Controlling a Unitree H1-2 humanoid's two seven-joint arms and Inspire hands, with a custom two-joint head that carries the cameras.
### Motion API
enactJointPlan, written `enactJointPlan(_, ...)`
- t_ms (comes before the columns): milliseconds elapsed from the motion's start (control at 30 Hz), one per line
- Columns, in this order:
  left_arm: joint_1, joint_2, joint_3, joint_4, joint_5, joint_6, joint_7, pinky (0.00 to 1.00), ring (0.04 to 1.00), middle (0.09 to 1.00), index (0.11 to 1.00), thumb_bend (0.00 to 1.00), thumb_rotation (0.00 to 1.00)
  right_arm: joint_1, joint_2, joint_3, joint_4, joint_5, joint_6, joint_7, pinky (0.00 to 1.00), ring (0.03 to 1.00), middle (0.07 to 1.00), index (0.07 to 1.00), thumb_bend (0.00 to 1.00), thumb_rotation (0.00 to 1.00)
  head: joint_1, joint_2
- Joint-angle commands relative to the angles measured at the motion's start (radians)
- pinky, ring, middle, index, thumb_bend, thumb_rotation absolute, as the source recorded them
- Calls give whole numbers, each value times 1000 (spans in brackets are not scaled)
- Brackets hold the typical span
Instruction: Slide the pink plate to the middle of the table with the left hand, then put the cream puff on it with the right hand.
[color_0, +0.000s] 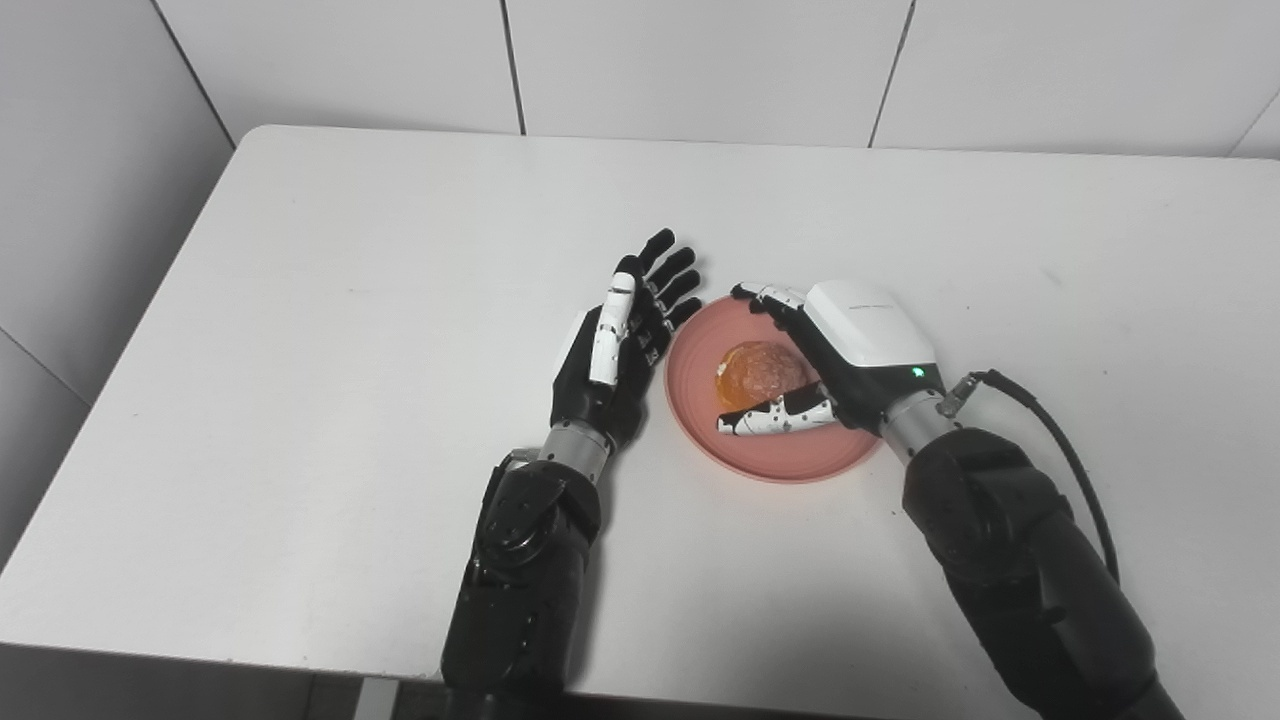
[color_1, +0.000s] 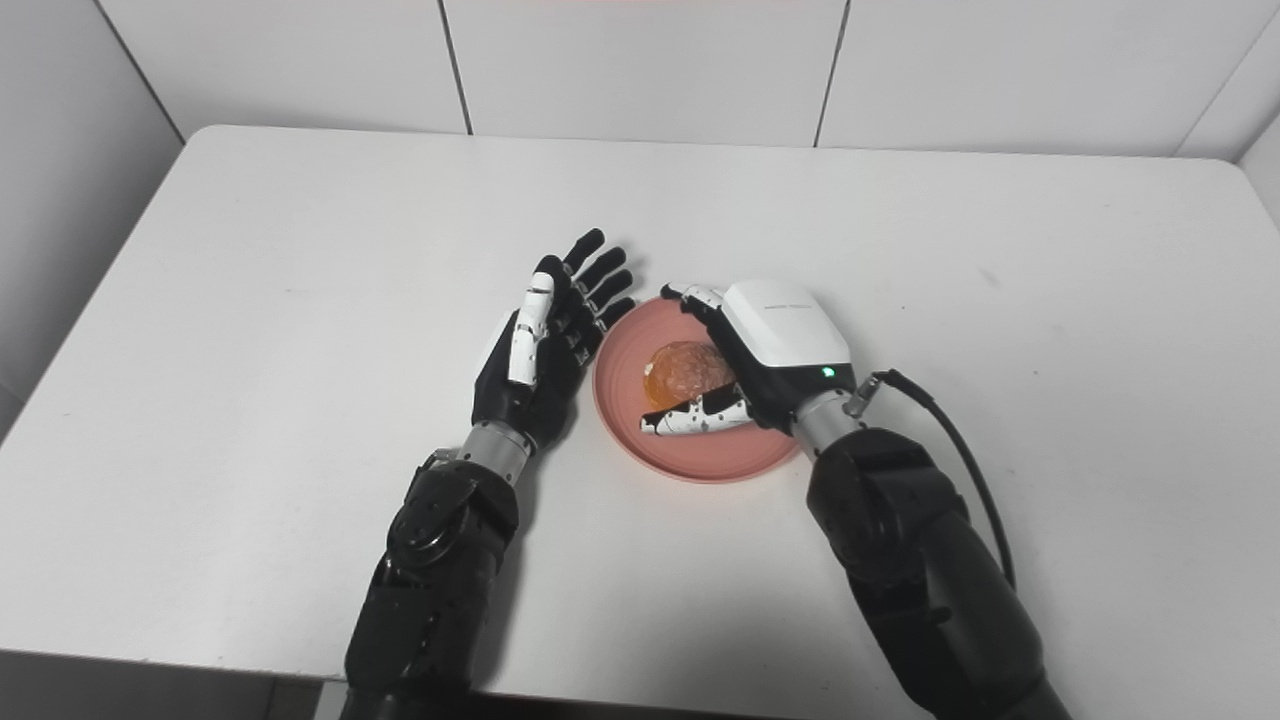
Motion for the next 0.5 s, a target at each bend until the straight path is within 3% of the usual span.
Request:
enactJointPlan(0,28,16,7,27,-6,46,11,895,910,908,900,424,1000,-14,-6,-19,-57,-1,-23,-18,647,780,853,887,948,556,-1,-1)
enactJointPlan(100,27,20,10,26,-12,43,5,899,907,907,900,425,1000,-3,-4,-32,-78,0,-26,-34,687,814,880,924,967,633,-3,-3)
enactJointPlan(267,21,32,12,25,-12,35,7,905,914,912,902,424,1000,38,16,-88,-96,57,-61,-130,728,857,923,965,979,708,-13,-11)
enactJointPlan(333,19,36,13,17,-5,31,14,905,921,919,910,420,1000,60,30,-120,-105,101,-70,-166,812,907,961,992,981,820,-12,-12)
enactJointPlan(467,14,43,11,6,8,29,19,934,942,942,932,426,1000,90,54,-160,-112,153,-82,-215,853,956,992,1000,963,909,-5,-18)
